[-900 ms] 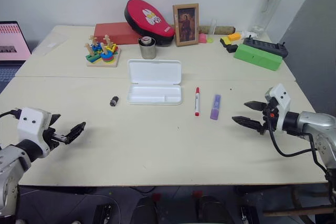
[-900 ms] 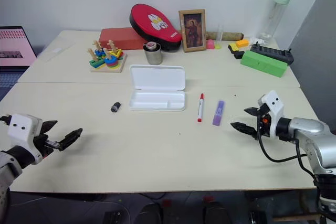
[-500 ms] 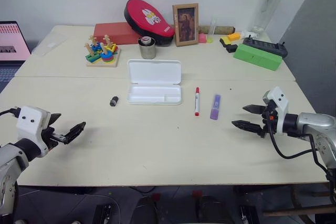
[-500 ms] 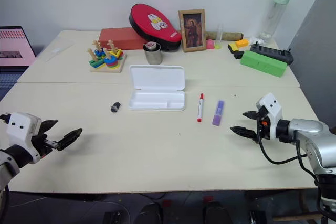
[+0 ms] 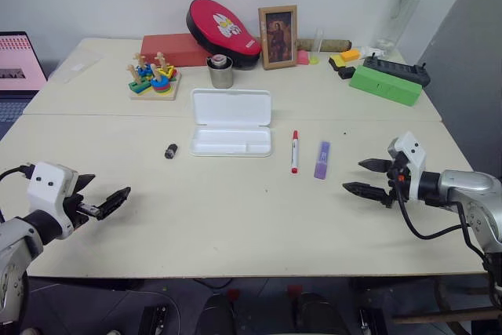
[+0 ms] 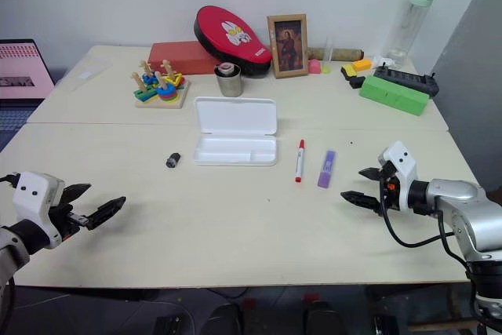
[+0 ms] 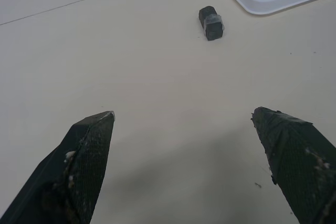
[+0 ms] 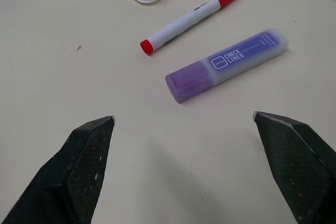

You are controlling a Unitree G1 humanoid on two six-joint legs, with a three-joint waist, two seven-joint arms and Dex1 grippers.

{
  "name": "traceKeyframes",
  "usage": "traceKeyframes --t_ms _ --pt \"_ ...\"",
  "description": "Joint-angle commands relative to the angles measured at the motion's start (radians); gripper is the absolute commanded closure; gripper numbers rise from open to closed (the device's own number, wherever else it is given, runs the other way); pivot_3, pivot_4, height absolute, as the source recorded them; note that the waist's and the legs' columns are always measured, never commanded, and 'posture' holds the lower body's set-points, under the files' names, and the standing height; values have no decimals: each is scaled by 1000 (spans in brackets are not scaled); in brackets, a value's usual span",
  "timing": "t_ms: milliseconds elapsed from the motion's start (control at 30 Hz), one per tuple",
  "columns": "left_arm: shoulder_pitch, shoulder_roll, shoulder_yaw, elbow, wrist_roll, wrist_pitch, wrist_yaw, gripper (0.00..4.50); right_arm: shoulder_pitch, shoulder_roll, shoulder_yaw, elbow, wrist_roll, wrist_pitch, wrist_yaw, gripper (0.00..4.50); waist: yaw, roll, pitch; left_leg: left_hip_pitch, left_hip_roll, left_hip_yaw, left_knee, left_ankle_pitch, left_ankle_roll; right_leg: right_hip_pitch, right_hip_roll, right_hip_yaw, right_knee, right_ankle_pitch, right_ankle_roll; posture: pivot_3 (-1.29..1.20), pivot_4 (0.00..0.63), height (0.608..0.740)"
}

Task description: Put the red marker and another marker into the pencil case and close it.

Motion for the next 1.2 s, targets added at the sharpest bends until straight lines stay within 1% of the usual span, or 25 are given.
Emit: traceKeyframes --t_ms 33,200,367,400,433,533,600,767,867,1033,1200 --pt "-3 -2 27 -28 -15 3 -4 0 -32 -1 2 -3 -6 -17 14 27 0 0 0 0 0 0 0 0 0 0 0 0 0 1 1 0 150 740" --pt "-20 -13 16 -33 -24 10 -7 0 -97 12 39 3 -5 -29 46 27 0 0 0 0 0 0 0 0 0 0 0 0 1 1 1 0 150 740" --pt "-78 -74 -77 -95 -47 31 -4 0 -337 157 211 99 -71 -101 108 27 -9 0 0 1 0 0 1 0 0 2 0 0 2 1 1 0 150 740" --pt "-90 -89 -97 -109 -52 37 0 0 -378 189 248 129 -92 -124 122 27 -10 0 0 1 1 0 1 1 0 2 1 0 3 4 6 0 150 740" --pt "-103 -103 -118 -121 -53 40 5 0 -419 225 279 168 -113 -147 135 27 -10 0 0 1 1 0 1 1 0 2 1 0 3 4 7 0 150 740" --pt "-154 -172 -183 -162 -63 37 29 0 -556 367 376 382 -209 -259 147 27 -10 -1 -1 1 0 0 1 1 0 4 1 0 3 7 2 0 150 740" --pt "-171 -209 -208 -185 -72 44 42 0 -616 437 411 528 -273 -343 145 27 -9 -1 -1 0 0 0 1 1 0 4 1 -1 4 7 2 0 150 740" --pt "-182 -279 -264 -240 -83 54 75 0 -739 574 422 874 -383 -540 79 27 2 -2 -1 0 0 -1 1 1 0 4 1 -2 4 9 -1 0 150 740" --pt "-183 -306 -284 -260 -82 58 95 0 -781 626 411 1011 -422 -617 66 27 1 -2 -1 0 0 -1 1 1 0 4 1 -2 4 10 -2 0 150 740" --pt "-193 -316 -298 -269 -89 67 103 0 -816 669 397 1111 -456 -671 80 27 -1 -1 -1 1 0 -1 1 1 0 4 1 -2 6 10 -2 0 150 740" --pt "-221 -321 -311 -262 -94 71 98 0 -840 699 403 1212 -519 -688 31 27 -1 -1 -1 1 0 -1 2 1 0 5 1 -2 6 10 -1 0 150 740"
